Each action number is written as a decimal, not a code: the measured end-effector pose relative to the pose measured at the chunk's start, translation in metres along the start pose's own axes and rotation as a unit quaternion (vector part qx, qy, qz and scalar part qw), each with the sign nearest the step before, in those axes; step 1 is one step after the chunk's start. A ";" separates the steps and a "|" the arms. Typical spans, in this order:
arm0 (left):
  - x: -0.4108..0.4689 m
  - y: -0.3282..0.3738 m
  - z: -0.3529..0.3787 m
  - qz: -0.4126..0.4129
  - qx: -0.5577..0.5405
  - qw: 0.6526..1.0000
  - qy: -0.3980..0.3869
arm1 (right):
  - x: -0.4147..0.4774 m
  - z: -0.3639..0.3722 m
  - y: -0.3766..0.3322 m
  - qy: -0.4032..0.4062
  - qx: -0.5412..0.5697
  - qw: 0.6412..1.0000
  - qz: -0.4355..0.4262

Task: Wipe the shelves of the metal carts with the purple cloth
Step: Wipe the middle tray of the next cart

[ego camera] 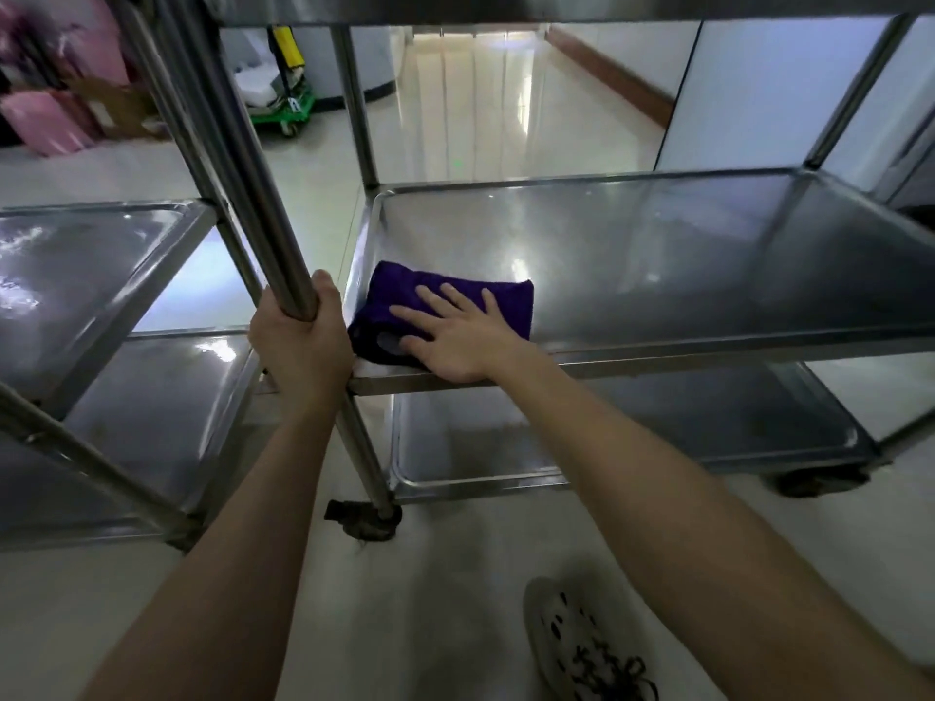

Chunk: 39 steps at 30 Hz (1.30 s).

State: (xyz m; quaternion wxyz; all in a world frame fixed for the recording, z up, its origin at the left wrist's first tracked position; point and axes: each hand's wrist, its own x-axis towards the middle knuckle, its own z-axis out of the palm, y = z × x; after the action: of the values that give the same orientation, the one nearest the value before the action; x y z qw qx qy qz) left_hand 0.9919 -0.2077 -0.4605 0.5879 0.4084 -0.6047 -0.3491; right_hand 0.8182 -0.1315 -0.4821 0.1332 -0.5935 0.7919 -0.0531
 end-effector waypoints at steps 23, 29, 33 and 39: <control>-0.074 0.037 0.127 0.221 0.358 0.859 -0.292 | -0.098 -0.040 0.154 0.020 -0.032 0.999 -0.021; -0.062 0.019 0.140 0.244 0.467 0.774 -0.349 | -0.068 -0.036 0.179 0.020 0.013 0.999 -0.040; -0.058 0.017 0.144 0.232 0.509 0.744 -0.366 | -0.059 -0.067 0.264 0.052 0.005 0.997 0.057; -0.069 0.025 0.171 0.159 0.463 0.808 -0.329 | -0.040 -0.088 0.354 0.079 0.008 0.960 0.269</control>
State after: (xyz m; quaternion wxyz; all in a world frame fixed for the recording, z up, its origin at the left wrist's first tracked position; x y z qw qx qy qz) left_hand 0.8182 -0.1451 -0.4785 0.1424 0.3914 -0.9081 -0.0431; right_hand 0.4767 0.0023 -0.4779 0.0842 -0.3518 0.9298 -0.0683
